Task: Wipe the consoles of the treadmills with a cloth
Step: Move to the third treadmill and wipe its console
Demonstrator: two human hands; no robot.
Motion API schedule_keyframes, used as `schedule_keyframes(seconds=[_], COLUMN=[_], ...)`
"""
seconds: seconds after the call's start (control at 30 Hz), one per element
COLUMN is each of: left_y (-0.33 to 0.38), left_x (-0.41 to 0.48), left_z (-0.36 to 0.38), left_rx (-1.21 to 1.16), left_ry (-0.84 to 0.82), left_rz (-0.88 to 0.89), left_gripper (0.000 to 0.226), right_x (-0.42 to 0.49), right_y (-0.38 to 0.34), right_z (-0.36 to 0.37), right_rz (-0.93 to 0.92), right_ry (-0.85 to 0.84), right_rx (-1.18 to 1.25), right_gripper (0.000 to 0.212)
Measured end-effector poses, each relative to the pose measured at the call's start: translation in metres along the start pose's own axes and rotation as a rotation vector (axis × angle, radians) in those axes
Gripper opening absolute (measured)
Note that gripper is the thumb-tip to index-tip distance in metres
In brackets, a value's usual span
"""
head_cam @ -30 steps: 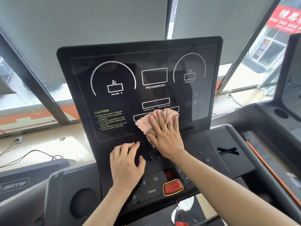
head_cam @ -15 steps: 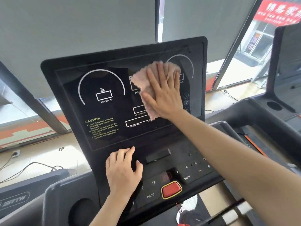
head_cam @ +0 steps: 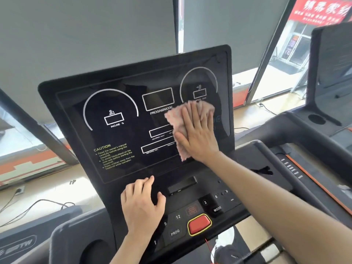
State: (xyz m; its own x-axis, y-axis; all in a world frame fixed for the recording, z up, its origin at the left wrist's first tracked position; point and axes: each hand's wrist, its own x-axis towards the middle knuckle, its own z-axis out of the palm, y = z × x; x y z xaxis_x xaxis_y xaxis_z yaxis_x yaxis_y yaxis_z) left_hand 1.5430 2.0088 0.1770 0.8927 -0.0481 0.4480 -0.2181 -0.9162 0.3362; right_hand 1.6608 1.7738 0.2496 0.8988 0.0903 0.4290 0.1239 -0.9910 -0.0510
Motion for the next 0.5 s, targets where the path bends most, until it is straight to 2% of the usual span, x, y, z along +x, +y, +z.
schedule_keyframes(seconds=[0.1,0.23,0.33,0.43,0.5], left_y=[0.002,0.009,0.025,0.054,0.073], left_x=[0.002,0.009,0.02,0.041,0.062], left_z=[-0.002,-0.001,0.003,0.009,0.019], left_rx=[0.01,-0.001,-0.105,-0.19,-0.16], left_ry=[-0.028,-0.043,-0.028,-0.087,-0.186], left_rz=[-0.005,0.098,0.345,0.638,0.788], left_gripper=[0.049,0.046,0.04,0.045,0.052], right_x=[-0.045,-0.073,-0.082,-0.09,-0.093], right_y=[0.004,0.008,0.02,0.03,0.035], right_z=[0.022,0.015,-0.005,-0.018,-0.023], right_rz=[0.046,0.048,0.075,0.276,0.394], right_ry=[-0.138,-0.158,-0.123,-0.088,-0.05], right_rx=[0.051,0.278,0.579,0.908,1.028], right_gripper=[0.084,0.085,0.079,0.08,0.077])
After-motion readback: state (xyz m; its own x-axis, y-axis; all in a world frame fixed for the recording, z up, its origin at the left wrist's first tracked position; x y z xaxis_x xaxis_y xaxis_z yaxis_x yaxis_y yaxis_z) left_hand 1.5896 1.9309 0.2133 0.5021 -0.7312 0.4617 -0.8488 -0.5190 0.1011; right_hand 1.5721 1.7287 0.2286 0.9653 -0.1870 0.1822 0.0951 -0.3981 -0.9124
